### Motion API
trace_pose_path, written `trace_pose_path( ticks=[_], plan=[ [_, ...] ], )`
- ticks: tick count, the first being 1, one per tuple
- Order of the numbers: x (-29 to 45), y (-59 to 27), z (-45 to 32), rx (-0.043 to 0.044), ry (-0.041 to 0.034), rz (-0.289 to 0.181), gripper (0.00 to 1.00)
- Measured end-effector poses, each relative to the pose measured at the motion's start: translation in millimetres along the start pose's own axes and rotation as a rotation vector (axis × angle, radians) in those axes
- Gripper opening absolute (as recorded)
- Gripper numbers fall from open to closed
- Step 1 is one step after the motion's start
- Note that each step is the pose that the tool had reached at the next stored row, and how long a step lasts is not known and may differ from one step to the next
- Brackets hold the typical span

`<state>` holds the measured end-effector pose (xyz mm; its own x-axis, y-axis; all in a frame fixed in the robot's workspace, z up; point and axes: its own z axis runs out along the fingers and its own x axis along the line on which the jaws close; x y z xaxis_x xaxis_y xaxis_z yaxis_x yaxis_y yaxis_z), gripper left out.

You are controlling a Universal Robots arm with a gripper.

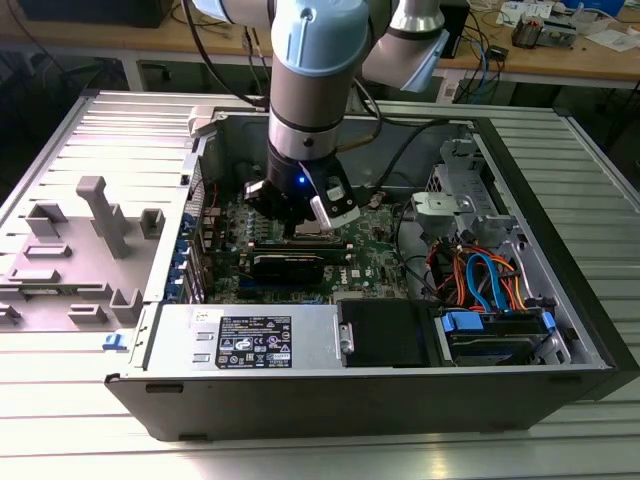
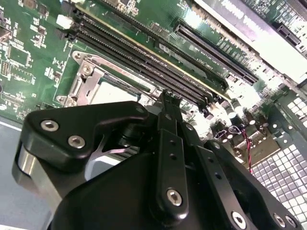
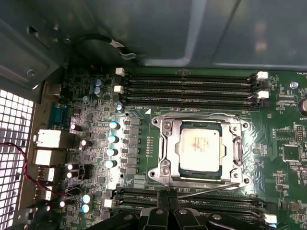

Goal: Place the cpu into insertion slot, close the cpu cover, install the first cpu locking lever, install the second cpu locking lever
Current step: 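Install the second cpu locking lever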

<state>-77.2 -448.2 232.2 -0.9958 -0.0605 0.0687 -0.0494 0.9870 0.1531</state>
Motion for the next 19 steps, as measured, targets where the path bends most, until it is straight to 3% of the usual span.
trace_pose_path(
  ticks=[5,10,12,16,17,18,19],
  plan=[
    [4.8,-2.2,4.5,-0.0186,-0.0009,-0.002,0.11],
    [4.6,-3.5,11.1,-0.0348,-0.0016,-0.003,0.11],
    [4.8,-4.0,14.4,-0.0498,-0.0022,-0.005,0.11],
    [4.6,-4.7,18.8,-0.0624,-0.0021,-0.01,0.11],
    [5.3,-5.0,19.4,-0.071,-0.0026,-0.011,0.11],
    [6.2,-5.5,19.8,-0.0851,-0.0029,-0.014,0.11],
    [6.5,-8.3,19.6,-0.0892,-0.0028,-0.017,0.11]
  ],
)
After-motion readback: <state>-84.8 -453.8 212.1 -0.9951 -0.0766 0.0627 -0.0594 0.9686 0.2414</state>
